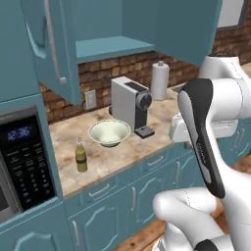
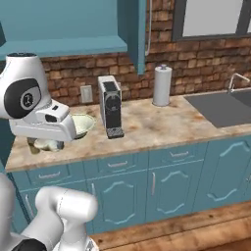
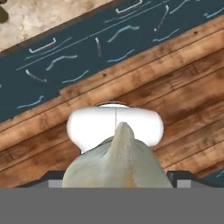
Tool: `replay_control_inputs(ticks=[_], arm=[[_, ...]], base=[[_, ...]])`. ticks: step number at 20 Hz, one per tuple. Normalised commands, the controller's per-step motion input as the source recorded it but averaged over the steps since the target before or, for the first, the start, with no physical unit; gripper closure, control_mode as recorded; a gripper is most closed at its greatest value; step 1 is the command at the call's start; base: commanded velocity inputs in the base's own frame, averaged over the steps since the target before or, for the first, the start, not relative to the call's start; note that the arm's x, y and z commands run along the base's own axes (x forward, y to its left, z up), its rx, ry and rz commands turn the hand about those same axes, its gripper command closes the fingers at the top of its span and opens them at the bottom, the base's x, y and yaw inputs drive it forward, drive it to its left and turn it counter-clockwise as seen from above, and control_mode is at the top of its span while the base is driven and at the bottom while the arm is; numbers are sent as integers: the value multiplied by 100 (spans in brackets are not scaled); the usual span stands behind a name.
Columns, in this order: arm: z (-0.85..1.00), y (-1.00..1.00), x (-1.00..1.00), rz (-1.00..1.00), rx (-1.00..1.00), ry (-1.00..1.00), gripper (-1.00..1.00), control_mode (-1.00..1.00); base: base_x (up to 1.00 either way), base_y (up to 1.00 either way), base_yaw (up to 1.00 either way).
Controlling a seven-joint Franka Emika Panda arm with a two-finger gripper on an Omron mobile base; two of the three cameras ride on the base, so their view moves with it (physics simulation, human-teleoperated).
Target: Retrieve the bottle and the shaker from the cabinet and place them next to the mixing bowl on the counter. Then add garlic from the fridge to the mixing bowl.
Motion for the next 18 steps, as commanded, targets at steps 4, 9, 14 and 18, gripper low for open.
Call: replay_control_inputs(ticks=[4, 9, 14, 18], arm=[[0, 0, 0, 0, 0, 0, 100, 100], [0, 0, 0, 0, 0, 0, 100, 100], [0, 0, 0, 0, 0, 0, 100, 100], [0, 0, 0, 0, 0, 0, 100, 100]], base=[[46, -78, 49], [38, -20, 49], [29, 0, 52], [53, 0, 35]])
